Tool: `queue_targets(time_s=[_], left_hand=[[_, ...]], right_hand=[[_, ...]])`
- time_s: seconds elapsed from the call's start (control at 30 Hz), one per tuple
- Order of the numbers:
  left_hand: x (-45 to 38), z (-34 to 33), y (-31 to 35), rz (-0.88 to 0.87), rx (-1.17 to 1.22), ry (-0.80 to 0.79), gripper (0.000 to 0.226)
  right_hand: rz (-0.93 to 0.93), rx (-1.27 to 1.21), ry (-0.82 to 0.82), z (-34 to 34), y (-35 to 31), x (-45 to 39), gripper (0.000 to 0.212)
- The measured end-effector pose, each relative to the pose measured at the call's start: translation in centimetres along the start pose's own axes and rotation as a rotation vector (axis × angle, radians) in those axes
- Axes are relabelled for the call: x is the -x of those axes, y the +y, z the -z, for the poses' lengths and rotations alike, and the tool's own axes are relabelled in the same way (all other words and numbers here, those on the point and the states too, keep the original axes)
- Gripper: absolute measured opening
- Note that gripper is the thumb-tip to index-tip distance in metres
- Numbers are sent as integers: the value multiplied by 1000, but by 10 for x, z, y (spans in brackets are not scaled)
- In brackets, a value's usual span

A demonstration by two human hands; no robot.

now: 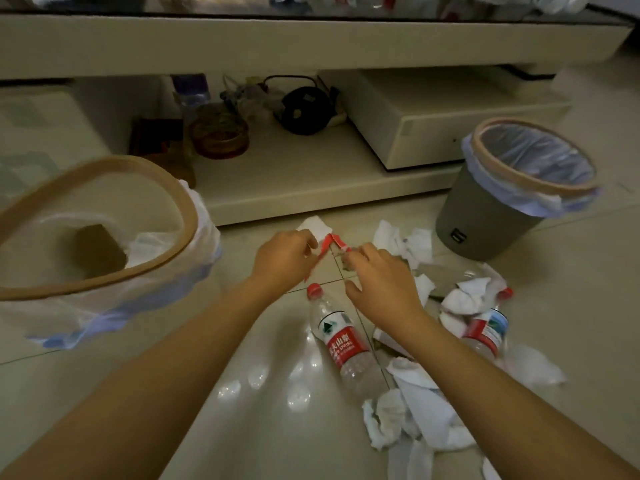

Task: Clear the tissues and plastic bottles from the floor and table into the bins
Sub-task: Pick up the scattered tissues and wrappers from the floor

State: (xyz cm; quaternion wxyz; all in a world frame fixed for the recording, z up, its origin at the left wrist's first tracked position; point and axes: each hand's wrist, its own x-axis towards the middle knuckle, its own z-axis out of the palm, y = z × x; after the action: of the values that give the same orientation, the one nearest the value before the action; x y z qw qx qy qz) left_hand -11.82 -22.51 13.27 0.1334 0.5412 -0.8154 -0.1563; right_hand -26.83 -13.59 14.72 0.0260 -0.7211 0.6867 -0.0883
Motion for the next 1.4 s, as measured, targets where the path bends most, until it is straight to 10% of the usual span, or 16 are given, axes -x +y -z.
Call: queue_targets(time_s=[0.7, 0.87, 1.13, 1.27, 1.4], left_hand=[[-126, -163, -25, 262, -7, -271, 132], [-133, -182, -21, 271, 17, -205, 119], [-146, -200, 4, 96, 274, 11, 18], [-144, -195, 33, 106, 672, -59, 22], [-139, -206, 52, 11, 572, -246, 42]], right_hand=[[-325, -61, -263, -109, 128, 1, 105], [-357, -84, -302, -120, 141, 2, 112], [-393, -133, -340, -129, 147, 10, 74], [-427, -176, -307, -130, 147, 10, 71], [-433, -196, -295, -130, 147, 11, 73]])
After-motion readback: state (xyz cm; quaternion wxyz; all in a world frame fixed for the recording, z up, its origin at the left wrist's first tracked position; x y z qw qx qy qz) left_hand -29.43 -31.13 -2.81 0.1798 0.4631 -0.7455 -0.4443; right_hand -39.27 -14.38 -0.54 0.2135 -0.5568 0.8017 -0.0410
